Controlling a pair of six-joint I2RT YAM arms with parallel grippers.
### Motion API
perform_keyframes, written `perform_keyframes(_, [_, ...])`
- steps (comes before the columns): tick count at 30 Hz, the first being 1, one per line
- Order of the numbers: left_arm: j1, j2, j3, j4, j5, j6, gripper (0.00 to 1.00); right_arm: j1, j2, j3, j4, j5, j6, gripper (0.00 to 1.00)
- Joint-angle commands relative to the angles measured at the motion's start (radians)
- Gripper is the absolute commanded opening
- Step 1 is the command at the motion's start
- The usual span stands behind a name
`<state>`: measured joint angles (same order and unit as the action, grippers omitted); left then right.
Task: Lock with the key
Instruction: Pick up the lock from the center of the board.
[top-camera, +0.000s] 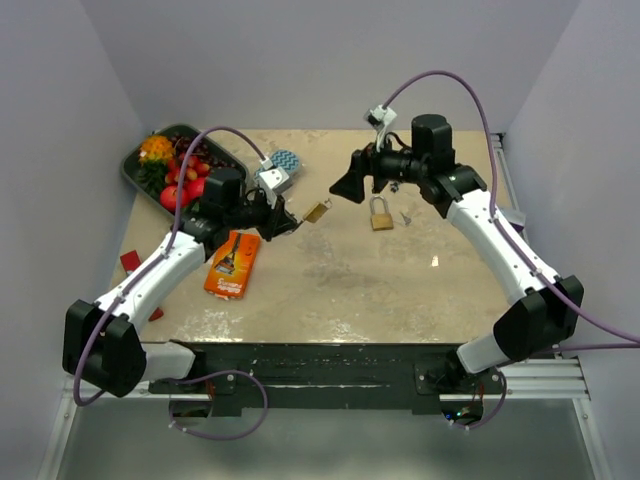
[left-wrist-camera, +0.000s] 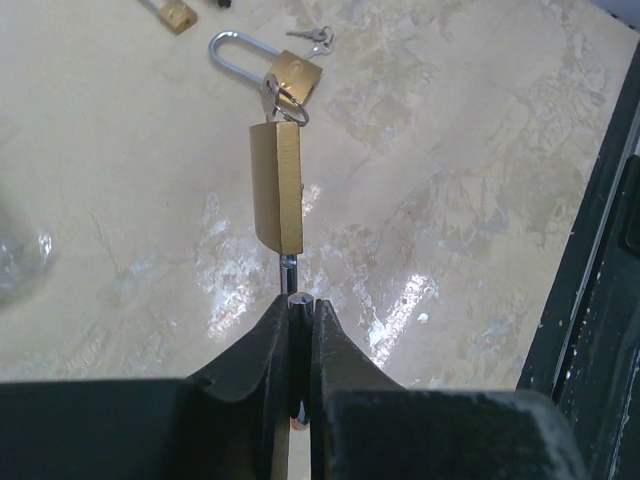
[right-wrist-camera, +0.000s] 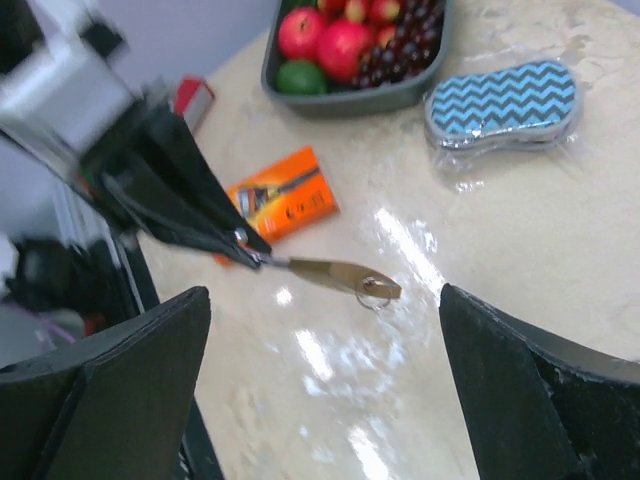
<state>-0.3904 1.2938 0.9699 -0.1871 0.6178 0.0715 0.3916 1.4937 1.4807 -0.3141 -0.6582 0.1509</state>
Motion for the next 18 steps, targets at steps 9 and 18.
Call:
perform_keyframes(9, [-0.013, -0.018, 0.251, -0.219, 0.272, 0.356, 0.00, 0.009, -0.182, -0.142, -0.416, -0.230, -1.031, 0.99])
perform_keyframes(18, [-0.067, -0.001, 0.308, -0.282, 0.316, 0.386, 0.00, 0.095, -0.104, -0.106, -0.438, -0.213, -1.071, 0.98])
